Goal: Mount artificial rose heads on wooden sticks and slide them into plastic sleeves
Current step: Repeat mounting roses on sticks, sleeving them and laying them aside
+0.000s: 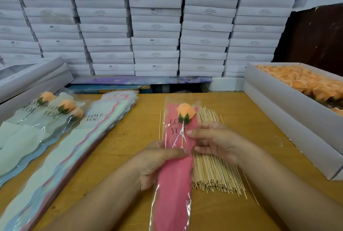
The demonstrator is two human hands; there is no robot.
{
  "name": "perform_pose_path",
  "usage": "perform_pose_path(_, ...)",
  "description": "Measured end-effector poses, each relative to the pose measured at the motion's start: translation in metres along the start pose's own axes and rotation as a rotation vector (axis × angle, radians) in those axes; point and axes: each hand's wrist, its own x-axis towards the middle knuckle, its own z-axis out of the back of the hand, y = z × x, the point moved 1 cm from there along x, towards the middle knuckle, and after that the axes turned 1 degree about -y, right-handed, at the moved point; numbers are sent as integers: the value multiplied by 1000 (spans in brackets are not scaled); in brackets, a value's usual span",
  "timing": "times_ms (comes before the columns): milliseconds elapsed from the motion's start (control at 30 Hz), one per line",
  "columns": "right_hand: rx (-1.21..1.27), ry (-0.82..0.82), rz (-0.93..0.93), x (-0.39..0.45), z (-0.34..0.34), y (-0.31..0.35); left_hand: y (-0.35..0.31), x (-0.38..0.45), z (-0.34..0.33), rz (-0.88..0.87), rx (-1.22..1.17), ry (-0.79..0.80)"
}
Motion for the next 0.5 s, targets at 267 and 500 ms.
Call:
perform_pose_path(267, -9, -45, 38, 1, 1, -1, -2, -1, 3, 39, 10, -11)
perform_pose_path(500, 22, -74, 49, 5, 6, 0, -3, -1, 7, 42, 29, 51)
